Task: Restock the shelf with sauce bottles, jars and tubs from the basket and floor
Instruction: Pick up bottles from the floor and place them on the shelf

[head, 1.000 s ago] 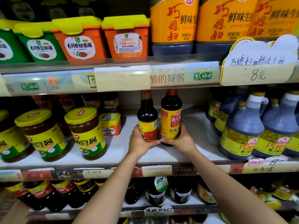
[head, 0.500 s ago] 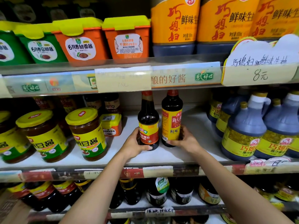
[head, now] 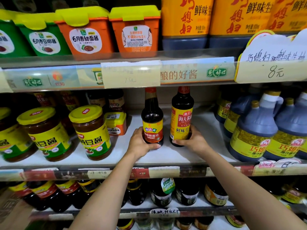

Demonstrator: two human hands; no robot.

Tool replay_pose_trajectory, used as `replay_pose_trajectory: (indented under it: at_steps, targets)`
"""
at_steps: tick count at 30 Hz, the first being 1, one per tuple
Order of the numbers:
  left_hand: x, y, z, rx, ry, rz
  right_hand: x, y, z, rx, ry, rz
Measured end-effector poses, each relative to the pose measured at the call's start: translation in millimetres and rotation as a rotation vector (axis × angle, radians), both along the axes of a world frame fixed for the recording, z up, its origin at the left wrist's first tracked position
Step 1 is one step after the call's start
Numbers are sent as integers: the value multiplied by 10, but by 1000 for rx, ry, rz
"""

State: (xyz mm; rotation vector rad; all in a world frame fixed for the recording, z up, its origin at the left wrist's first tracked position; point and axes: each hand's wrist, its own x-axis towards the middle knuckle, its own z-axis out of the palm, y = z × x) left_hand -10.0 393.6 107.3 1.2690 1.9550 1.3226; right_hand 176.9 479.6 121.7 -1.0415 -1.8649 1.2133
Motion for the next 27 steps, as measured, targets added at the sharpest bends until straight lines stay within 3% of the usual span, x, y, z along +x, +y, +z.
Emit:
replay_pose_trajectory:
  at_steps: [8, 14, 27]
  targets:
    - [118, 15, 7, -26, 157, 138, -27, -12, -33, 39, -50, -81]
    - [16, -48, 23, 44, -137, -65, 68, 0, -36, -15, -28, -7]
    - [-142, 333, 24, 81, -73, 10, -119, 236, -88, -22, -70, -53]
